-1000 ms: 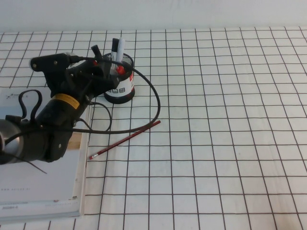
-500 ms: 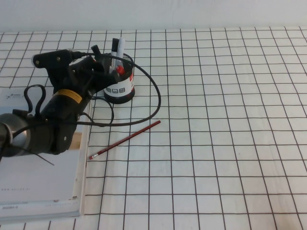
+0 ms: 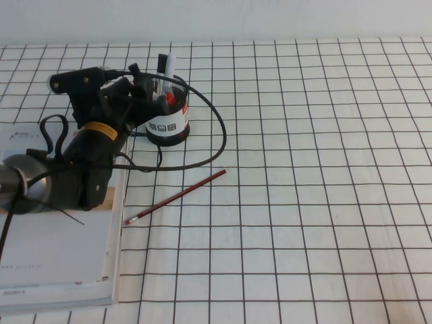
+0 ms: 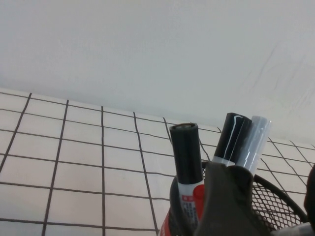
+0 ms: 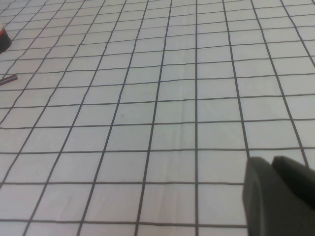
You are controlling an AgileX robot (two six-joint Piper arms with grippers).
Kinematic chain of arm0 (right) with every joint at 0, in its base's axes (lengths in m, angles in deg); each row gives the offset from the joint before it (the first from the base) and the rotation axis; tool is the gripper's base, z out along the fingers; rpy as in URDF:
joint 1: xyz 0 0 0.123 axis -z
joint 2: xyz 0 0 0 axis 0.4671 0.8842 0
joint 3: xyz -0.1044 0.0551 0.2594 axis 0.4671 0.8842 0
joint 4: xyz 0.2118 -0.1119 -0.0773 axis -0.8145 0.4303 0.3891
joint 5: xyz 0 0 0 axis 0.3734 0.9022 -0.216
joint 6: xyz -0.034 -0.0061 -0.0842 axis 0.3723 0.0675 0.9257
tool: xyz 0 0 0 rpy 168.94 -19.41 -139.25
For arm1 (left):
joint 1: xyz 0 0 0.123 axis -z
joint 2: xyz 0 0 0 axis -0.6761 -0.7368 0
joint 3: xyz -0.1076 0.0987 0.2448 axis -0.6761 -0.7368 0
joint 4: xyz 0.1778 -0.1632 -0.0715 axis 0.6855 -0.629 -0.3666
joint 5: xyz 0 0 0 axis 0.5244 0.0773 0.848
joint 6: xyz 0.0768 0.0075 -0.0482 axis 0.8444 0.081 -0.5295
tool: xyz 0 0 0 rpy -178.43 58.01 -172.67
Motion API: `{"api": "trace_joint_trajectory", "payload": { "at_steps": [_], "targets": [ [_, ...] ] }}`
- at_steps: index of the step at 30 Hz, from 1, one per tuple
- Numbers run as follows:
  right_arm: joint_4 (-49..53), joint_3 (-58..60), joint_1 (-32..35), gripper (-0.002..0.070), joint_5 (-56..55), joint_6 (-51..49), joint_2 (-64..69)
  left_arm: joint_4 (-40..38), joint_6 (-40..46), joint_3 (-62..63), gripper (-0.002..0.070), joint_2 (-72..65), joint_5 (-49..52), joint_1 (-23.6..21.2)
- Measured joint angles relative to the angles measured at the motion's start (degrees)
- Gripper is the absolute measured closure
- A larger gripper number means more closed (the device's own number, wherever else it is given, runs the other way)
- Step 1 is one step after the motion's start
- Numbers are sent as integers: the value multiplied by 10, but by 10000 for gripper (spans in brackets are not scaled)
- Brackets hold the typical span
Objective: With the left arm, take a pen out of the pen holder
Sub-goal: 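Take a marker out of the pen holder and lay it on the table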
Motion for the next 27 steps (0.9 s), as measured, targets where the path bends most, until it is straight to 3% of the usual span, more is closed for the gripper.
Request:
{"api": "trace_joint_trajectory", "payload": {
  "at_steps": [27],
  "targets": [
    [0,0,0,691,0,0,0,-7,6,34,363,-20,6,0]
  ]
}}
